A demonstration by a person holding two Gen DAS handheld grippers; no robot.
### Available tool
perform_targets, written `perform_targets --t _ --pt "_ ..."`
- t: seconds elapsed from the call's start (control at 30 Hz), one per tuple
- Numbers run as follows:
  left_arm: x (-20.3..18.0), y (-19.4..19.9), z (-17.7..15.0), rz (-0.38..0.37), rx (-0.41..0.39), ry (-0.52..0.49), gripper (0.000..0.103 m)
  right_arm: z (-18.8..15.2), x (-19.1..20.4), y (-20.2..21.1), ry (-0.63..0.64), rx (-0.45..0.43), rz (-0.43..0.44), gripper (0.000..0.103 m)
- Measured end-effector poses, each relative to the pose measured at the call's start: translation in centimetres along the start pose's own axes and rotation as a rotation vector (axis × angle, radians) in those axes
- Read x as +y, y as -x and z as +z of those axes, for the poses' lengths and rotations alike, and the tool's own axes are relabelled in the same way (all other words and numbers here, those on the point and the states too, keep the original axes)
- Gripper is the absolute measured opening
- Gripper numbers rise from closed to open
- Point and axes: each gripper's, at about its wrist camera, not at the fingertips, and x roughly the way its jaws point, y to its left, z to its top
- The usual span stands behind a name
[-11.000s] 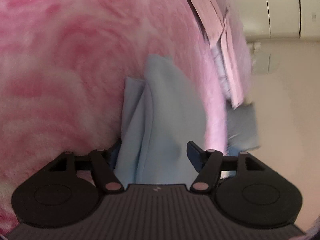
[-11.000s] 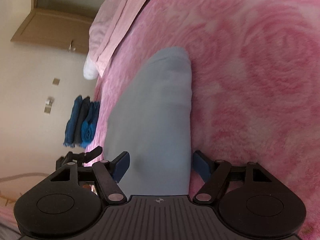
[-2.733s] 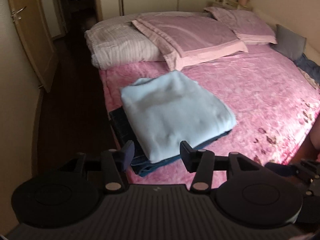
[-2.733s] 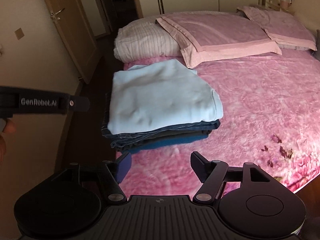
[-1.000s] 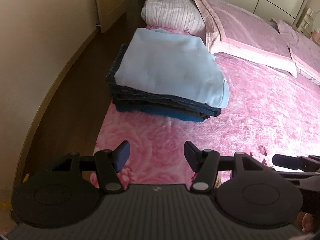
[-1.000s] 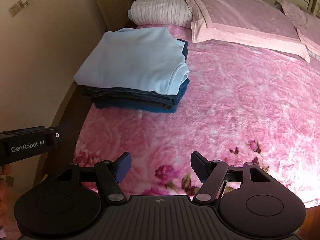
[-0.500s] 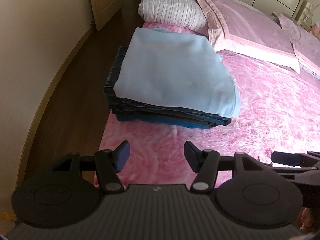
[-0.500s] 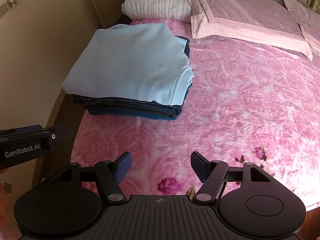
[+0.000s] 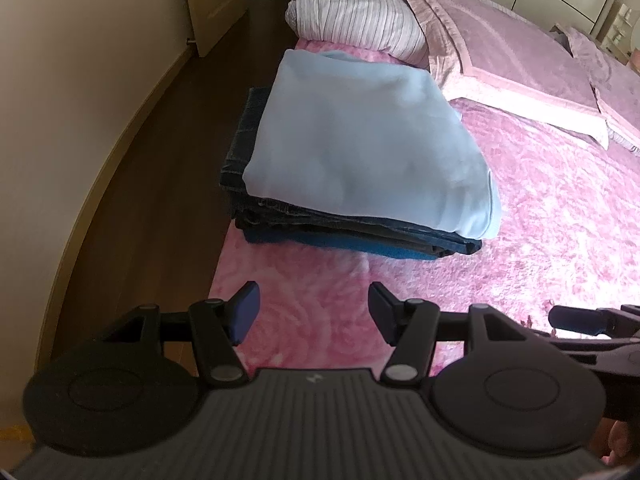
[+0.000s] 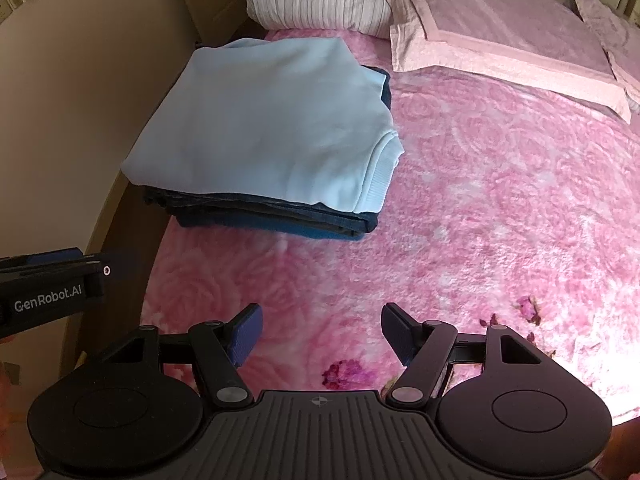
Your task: Fold clothes
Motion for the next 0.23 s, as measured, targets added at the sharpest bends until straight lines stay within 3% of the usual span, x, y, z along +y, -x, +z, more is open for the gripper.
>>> perform_targets --t 0.23 --pt "0.1 1.7 -0.5 0.015 -0.071 0.001 0.055 -0.7 0.2 1.0 0.009 -0.021 0.004 0.069"
